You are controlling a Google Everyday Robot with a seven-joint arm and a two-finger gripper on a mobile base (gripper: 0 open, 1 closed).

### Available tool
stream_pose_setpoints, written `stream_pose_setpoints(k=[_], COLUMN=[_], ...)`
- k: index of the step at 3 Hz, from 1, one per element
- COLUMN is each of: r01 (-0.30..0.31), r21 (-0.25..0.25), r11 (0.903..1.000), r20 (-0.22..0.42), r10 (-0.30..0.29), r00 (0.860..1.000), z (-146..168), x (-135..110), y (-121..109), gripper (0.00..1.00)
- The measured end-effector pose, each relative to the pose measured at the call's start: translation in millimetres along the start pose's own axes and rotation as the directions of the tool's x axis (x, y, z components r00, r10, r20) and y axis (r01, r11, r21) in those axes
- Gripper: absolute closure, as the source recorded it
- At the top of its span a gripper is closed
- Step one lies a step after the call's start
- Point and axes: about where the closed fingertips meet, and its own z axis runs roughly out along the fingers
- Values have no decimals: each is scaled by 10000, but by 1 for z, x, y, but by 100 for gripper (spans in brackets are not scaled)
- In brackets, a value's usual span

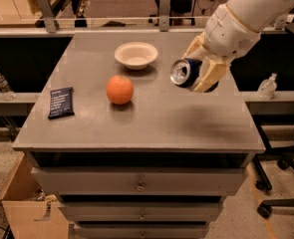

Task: Place pepsi can upright

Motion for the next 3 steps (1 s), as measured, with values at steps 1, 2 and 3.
stream_pose_setpoints(k=[1,2,3], r01=[-782,-2283,-3629], r21=[120,664,1909], r11=[9969,9713,9120], r20=[622,2499,4333], r10=[773,2053,2534], r00=[9951,9463,8649], z=[26,42,25], x=[2,-7,-7], y=[16,41,38], gripper=[100,100,100])
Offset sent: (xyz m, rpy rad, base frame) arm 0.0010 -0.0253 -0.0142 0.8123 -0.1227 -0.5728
